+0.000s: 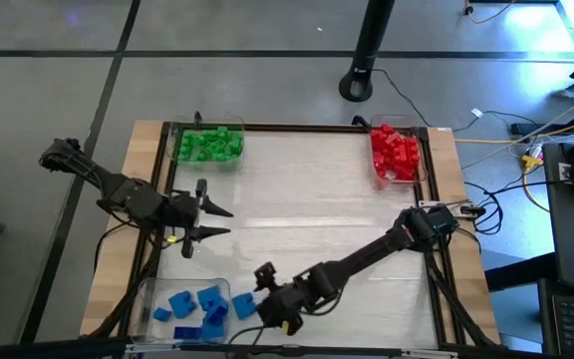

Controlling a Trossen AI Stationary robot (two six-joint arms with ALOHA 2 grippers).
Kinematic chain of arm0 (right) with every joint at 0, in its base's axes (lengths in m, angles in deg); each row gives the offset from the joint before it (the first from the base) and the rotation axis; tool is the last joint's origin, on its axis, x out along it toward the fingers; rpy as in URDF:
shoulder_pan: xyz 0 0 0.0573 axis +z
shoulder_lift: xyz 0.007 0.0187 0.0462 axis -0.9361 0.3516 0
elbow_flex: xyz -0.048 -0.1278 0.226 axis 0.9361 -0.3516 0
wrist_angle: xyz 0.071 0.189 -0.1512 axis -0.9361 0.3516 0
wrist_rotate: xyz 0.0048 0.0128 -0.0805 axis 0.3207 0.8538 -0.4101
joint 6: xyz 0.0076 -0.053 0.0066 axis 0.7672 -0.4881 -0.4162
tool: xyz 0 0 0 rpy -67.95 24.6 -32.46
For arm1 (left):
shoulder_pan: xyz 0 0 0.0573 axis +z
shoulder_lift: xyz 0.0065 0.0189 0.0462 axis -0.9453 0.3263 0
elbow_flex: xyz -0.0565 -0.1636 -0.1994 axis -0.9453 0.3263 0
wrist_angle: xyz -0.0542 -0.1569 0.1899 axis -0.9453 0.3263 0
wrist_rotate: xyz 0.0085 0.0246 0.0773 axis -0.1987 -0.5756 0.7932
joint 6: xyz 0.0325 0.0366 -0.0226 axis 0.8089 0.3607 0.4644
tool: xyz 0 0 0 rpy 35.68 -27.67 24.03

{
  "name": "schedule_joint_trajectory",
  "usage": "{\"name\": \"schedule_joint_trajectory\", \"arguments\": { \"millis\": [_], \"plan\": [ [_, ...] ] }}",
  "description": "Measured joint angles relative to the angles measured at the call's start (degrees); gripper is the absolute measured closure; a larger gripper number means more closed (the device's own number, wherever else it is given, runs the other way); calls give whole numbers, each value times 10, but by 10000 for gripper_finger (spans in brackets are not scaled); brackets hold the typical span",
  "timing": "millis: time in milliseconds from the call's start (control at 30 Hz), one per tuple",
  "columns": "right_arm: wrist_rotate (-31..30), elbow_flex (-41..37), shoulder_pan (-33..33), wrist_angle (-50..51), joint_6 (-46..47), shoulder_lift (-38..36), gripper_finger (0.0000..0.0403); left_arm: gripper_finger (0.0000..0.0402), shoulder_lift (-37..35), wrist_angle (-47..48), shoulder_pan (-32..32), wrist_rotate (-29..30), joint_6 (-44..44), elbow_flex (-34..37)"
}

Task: Sort blocks
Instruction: Put the blue game piece into the bottom transparent bin

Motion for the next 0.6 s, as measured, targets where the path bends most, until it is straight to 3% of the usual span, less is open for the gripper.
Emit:
{"name": "schedule_joint_trajectory", "arguments": {
  "millis": [133, 400, 500, 600],
  "plan": [
    [-17, -6, 15, -2, 5, 27, 79, 237, 12, 0, 0, 0, 0, 0],
    [-32, -6, -10, -137, 22, 86, 79, 237, 13, -1, 0, 1, -16, 0],
    [-4, -6, -26, -180, 23, 98, 79, 237, 13, 1, 0, 1, -20, 0],
    [64, -5, -34, -223, 23, 112, 79, 237, 13, 2, 0, 1, -22, 0]
  ]
}}
